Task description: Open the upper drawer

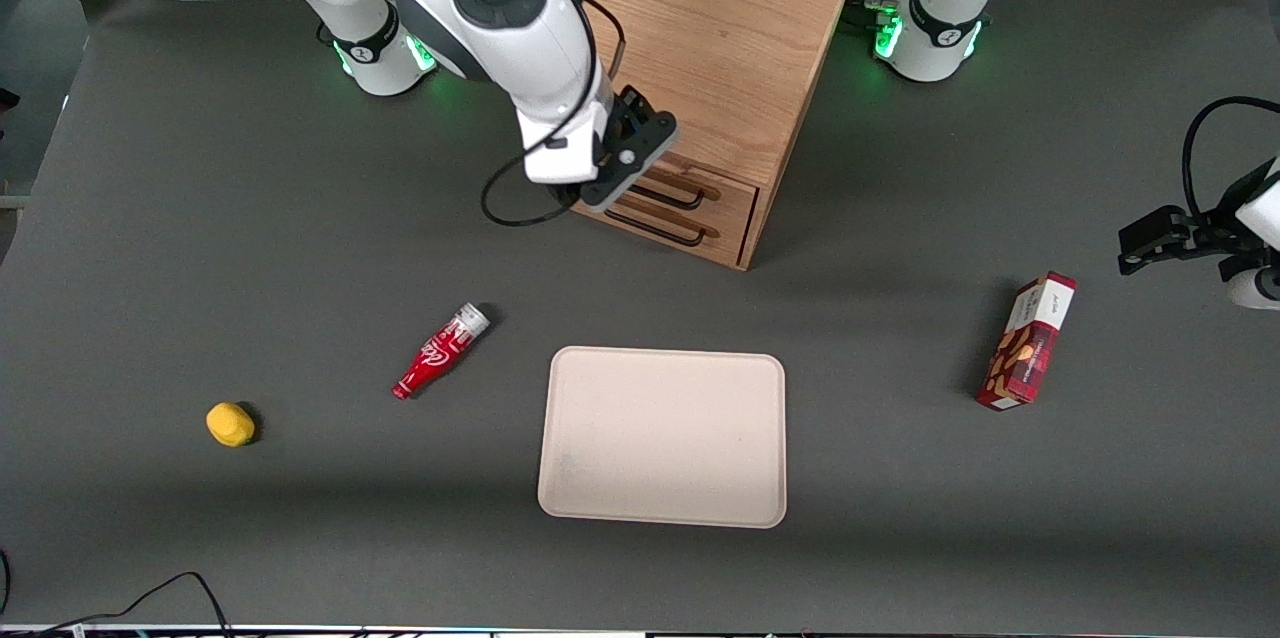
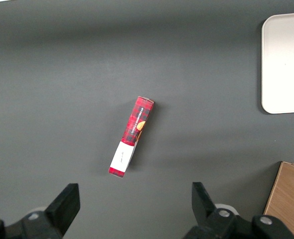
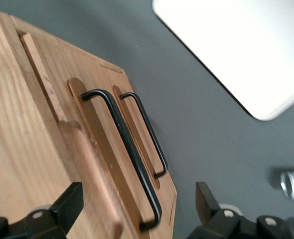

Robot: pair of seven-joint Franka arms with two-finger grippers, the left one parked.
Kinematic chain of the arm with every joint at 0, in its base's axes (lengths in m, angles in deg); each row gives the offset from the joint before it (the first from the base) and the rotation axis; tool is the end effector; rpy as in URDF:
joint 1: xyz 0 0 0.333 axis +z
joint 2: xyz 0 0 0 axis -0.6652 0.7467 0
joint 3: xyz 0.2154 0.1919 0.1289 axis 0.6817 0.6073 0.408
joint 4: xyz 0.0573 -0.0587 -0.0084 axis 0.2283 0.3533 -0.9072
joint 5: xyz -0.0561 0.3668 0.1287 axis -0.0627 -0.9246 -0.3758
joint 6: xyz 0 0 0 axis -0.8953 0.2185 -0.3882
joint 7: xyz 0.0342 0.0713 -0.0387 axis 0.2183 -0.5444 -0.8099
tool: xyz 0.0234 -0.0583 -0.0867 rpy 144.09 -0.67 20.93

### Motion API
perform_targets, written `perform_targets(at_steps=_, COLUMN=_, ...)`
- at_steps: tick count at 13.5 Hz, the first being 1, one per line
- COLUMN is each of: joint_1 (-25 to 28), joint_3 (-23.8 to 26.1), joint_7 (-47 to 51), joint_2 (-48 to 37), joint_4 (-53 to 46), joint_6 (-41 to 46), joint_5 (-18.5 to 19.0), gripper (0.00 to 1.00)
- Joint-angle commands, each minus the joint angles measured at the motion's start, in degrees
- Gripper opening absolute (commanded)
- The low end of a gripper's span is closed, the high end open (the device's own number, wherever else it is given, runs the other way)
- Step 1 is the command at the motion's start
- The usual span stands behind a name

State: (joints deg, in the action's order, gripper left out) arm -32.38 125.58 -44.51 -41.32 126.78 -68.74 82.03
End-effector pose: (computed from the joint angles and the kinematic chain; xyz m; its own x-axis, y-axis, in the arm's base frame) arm 0.4743 0.4655 0.4746 0.7129 0.7012 0.0108 0.6889 -0.6973 -0.1979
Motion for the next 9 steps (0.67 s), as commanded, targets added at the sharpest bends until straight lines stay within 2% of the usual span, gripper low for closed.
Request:
perform_targets(at_steps=1, joint_1=0.4, joint_3=0.4, joint_7=-5.9, joint_2=3.8, joint_4=-2.0, joint_6=-1.1, joint_5=2.3, gripper=1.00)
perform_targets(at_steps=6, joint_1=0.6, joint_3=-0.6, joint_7=-10.8, joint_2=6.7, joint_4=-1.8, joint_6=-2.0, joint_5=3.3, gripper=1.00)
perform_targets(at_steps=9, joint_1=0.6, joint_3=-1.0, joint_7=-12.4, joint_2=8.1, joint_4=-1.5, joint_6=-4.8, joint_5=5.8, gripper=1.00)
